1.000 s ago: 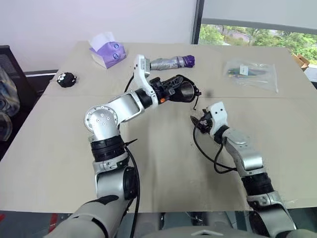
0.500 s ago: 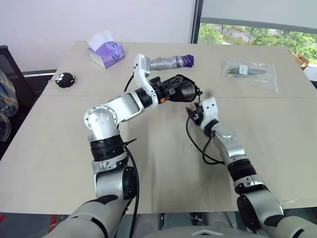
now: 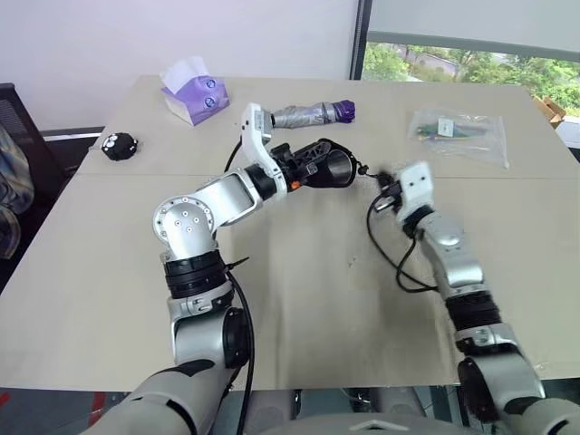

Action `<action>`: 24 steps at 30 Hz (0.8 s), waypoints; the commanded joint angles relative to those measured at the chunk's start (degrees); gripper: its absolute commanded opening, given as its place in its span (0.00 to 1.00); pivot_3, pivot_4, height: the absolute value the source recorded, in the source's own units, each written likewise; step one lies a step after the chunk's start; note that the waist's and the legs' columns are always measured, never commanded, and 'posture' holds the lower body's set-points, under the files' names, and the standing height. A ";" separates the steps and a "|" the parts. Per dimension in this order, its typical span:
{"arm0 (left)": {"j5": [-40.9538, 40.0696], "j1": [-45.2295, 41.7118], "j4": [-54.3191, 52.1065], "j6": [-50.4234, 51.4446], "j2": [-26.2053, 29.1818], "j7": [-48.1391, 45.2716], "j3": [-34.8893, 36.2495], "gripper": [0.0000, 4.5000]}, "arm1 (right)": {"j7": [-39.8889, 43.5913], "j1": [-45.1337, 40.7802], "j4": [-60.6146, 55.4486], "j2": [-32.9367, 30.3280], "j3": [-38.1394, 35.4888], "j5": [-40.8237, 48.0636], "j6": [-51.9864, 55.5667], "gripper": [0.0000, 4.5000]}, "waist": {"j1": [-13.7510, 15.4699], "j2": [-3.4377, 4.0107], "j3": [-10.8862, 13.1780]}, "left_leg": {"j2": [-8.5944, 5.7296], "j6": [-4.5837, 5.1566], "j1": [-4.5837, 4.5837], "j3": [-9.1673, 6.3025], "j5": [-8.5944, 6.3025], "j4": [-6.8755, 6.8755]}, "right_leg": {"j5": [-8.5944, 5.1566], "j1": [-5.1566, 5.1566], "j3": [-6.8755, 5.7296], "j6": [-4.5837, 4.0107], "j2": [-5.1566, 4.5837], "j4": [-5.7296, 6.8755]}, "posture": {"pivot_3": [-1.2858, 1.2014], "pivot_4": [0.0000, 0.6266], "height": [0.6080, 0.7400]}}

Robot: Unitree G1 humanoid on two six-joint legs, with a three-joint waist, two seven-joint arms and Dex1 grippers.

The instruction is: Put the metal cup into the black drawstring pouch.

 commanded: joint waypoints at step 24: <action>16.57 1.17 -11.77 -27.61 11.39 -21.28 -22.71 0.81 | 7.77 -22.54 -21.69 -6.15 -0.22 7.02 12.65 0.00 | 0.04 0.12 0.09 | 0.00 0.00 0.03 0.32 0.00 -0.32 | -0.01 -0.09 -0.03 0.00 0.02 -0.05 | 0.52 0.24 1.00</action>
